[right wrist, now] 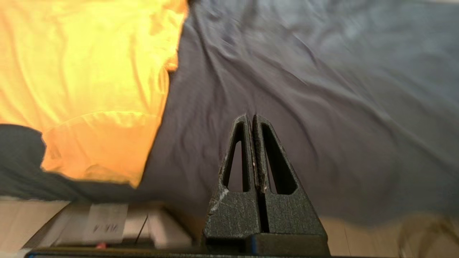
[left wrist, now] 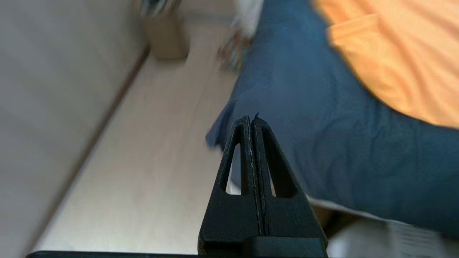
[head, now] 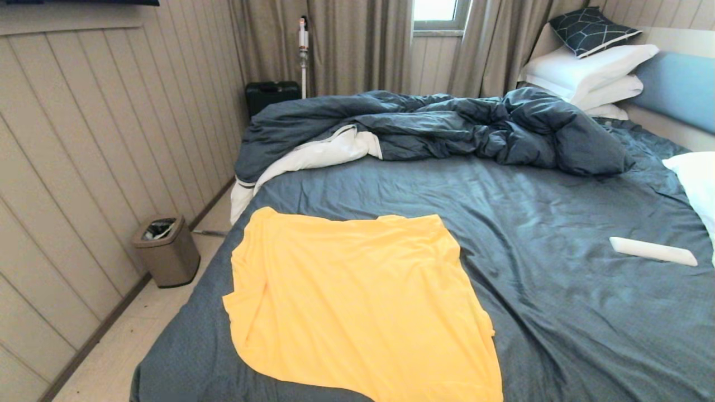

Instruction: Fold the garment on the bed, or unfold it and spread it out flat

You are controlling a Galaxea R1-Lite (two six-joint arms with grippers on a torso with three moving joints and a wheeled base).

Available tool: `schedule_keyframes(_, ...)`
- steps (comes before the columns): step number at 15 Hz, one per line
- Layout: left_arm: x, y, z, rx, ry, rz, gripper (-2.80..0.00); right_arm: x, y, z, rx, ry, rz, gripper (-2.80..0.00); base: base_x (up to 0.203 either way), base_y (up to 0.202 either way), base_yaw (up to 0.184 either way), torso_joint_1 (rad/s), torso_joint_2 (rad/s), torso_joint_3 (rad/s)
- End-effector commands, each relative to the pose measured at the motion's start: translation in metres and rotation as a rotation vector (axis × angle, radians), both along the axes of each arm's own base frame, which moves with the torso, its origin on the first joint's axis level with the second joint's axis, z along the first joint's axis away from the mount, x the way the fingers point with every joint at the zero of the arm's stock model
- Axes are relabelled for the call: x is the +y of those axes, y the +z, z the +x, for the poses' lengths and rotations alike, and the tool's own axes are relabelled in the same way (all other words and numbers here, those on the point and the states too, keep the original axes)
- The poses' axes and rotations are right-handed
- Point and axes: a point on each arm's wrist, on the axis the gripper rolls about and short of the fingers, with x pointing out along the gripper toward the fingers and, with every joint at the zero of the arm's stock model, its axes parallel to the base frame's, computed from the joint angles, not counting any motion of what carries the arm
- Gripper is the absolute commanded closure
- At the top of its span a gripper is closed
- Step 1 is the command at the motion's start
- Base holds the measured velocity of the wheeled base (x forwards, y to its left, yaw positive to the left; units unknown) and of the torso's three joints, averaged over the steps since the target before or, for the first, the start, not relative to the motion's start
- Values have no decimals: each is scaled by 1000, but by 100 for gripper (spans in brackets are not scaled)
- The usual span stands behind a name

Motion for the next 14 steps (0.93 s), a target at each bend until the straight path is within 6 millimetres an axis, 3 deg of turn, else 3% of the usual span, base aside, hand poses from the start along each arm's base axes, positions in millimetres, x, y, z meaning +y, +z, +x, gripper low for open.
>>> schedule_keyframes(1, -1, -12, -1, -122, -76, 31, 0, 1, -28, 13, -69, 25, -24, 0, 0, 0, 0, 0, 0, 0)
schedule_keyframes(3, -2, -17, -11, -205, -104, 46, 0, 2, -45, 23, -73, 65, -63, 0, 0, 0, 0, 0, 0, 0)
schedule_keyframes(6, -2, -22, -16, -246, -121, 17, 0, 2, -50, 22, -140, 79, -106, 0, 0, 0, 0, 0, 0, 0)
schedule_keyframes(8, -2, -22, -16, -242, -123, 25, 0, 2, -42, 24, -246, 52, -155, 0, 0, 0, 0, 0, 0, 0)
schedule_keyframes(14, -1, -22, -16, -255, -96, -54, 0, 1, -46, 24, -213, 35, -102, 0, 0, 0, 0, 0, 0, 0)
